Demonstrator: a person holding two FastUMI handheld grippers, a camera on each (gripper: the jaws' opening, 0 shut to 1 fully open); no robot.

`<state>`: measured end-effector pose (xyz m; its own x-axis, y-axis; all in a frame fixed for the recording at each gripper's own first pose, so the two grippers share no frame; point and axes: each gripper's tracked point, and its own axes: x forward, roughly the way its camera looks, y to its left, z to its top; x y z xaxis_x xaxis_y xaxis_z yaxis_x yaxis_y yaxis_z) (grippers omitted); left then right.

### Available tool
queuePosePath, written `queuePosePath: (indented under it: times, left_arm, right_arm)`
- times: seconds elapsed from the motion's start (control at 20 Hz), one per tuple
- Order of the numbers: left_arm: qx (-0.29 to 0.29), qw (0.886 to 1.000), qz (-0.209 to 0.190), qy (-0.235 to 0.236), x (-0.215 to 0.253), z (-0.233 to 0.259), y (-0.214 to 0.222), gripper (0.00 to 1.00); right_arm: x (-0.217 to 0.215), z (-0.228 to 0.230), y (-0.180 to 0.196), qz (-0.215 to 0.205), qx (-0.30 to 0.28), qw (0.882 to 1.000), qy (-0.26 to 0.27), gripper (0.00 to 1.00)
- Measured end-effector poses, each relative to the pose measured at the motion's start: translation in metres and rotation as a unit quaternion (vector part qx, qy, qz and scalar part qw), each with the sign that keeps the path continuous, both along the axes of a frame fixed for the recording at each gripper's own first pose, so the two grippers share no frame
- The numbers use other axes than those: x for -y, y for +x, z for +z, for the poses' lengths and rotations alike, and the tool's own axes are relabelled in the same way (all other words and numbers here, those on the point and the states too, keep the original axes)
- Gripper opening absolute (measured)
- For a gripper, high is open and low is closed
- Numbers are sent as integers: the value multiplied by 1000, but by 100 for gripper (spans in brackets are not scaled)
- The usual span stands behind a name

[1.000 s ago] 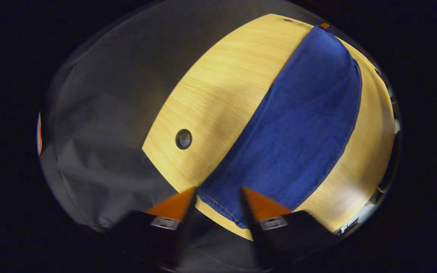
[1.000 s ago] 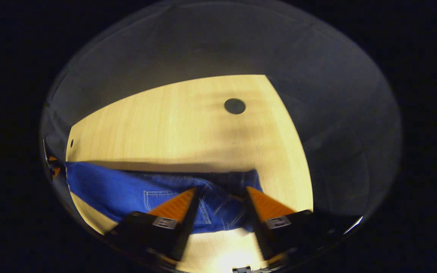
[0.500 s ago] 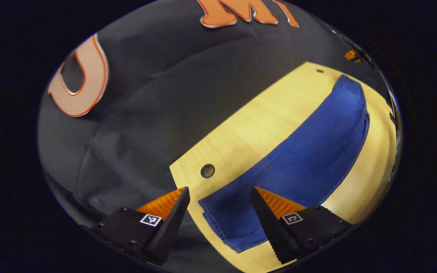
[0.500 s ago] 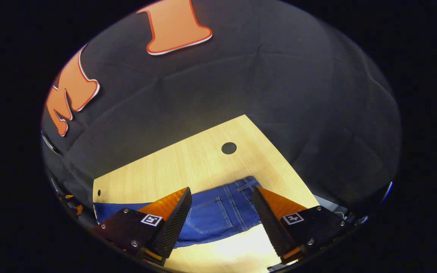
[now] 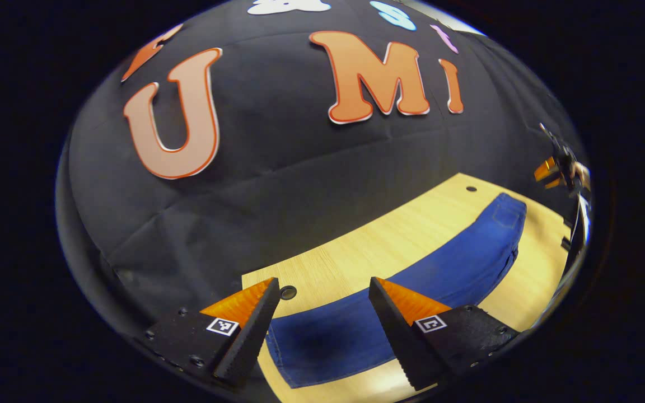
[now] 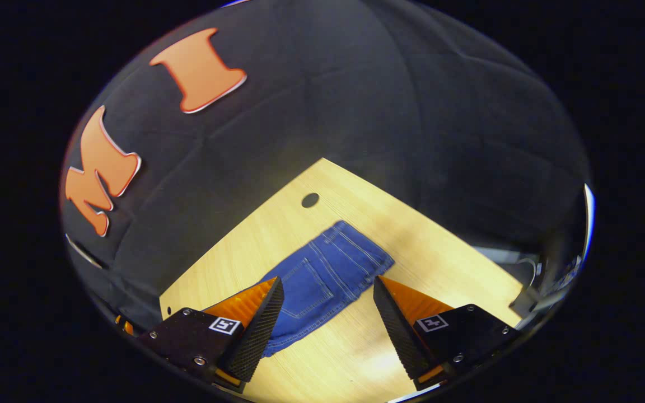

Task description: Grasp the waist and the cuffs of the jeans and fold them to make the two legs overlap; first hold the waist and fold one-third of the jeans toward the cuffs, then hold the cuffs and fold the remaining one-third in the same direction to finish folding.

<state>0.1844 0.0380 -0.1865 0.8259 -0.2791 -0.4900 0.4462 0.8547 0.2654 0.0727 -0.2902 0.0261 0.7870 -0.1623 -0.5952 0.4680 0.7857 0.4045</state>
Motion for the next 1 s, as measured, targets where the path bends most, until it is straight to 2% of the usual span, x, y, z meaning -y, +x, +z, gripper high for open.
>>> queuePosePath:
  times: [0.2, 0.3, 0.55, 0.85, 0.95, 1.0]
  left_arm:
    - [7, 997, 46, -54, 2, 24, 2, 98]
    - [12, 996, 57, -65, 8, 32, 4, 100]
    - [14, 993, 87, -73, 22, 38, -14, 98]
    - [5, 990, 121, -74, 19, 35, -21, 99]
    - [4, 988, 130, -79, 17, 34, -21, 98]
    - [3, 987, 135, -81, 15, 33, -22, 98]
  right_arm:
    - [18, -70, -2, -51, -26, 992, 110, 98]
    - [25, -95, 6, -63, -37, 988, 139, 98]
    - [49, -117, 40, -90, -39, 980, 172, 98]
    - [56, -121, 79, -103, -21, 972, 209, 98]
    - [58, -123, 86, -108, -27, 971, 211, 95]
    - [59, -126, 87, -108, -38, 973, 202, 91]
